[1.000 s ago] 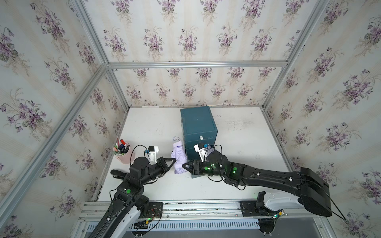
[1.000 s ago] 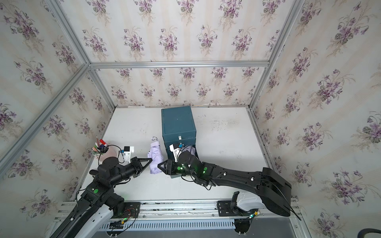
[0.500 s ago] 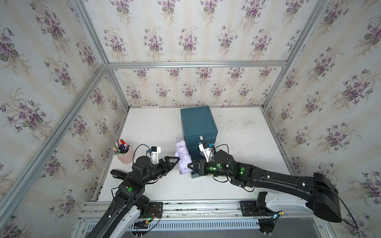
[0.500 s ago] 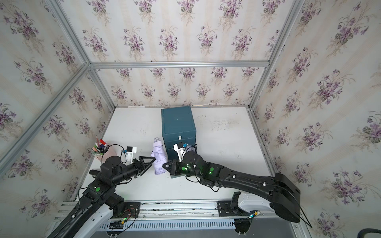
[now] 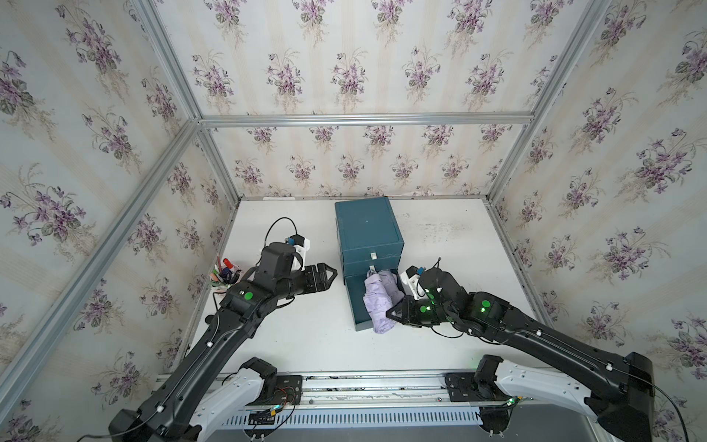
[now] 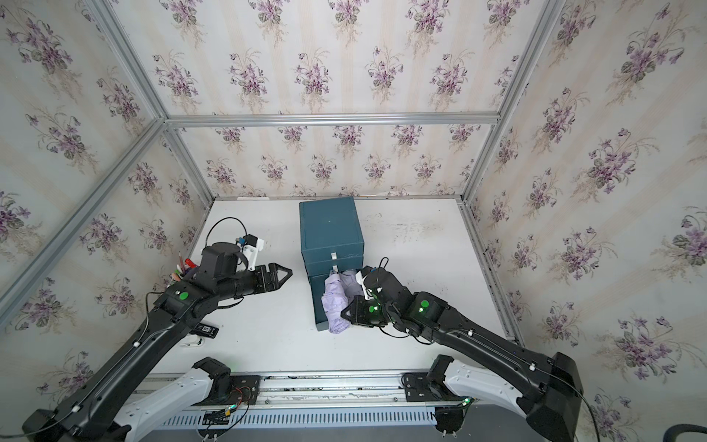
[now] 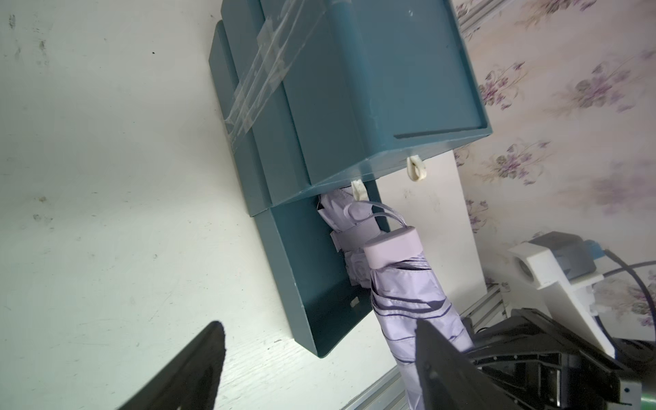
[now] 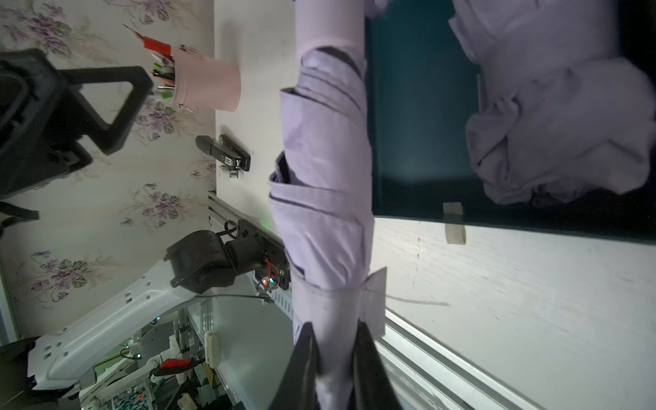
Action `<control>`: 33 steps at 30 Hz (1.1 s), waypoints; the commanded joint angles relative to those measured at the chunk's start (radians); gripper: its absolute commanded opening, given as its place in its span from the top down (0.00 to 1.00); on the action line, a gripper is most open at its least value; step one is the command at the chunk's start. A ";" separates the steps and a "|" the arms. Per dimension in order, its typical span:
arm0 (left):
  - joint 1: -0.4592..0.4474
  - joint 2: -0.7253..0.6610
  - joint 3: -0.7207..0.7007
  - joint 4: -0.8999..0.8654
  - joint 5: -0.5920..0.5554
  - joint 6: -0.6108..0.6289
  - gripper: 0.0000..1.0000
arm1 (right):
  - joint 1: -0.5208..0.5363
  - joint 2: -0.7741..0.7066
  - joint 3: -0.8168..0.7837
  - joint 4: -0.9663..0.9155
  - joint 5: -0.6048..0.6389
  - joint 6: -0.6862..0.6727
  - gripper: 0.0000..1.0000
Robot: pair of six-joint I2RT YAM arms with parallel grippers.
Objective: Place the umbrella in the drawer by color
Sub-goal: Pick up the umbrella from the center of the board, then place the umbrella in the drawer.
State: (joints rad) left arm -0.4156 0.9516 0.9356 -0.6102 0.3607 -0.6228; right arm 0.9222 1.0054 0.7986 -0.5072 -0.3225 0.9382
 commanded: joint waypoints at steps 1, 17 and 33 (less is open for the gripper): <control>0.000 0.049 0.054 -0.020 0.032 0.110 0.16 | -0.059 0.045 0.003 0.004 -0.180 -0.021 1.00; 0.000 0.069 0.084 -0.018 0.004 0.151 0.14 | -0.169 0.438 0.133 0.132 -0.283 -0.117 1.00; 0.000 0.041 0.014 -0.006 0.046 0.132 0.14 | -0.184 0.519 0.087 0.345 -0.225 -0.018 1.00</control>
State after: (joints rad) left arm -0.4164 0.9977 0.9546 -0.6228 0.3843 -0.4828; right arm 0.7406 1.5211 0.8909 -0.2466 -0.5915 0.8921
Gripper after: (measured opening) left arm 0.861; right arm 0.160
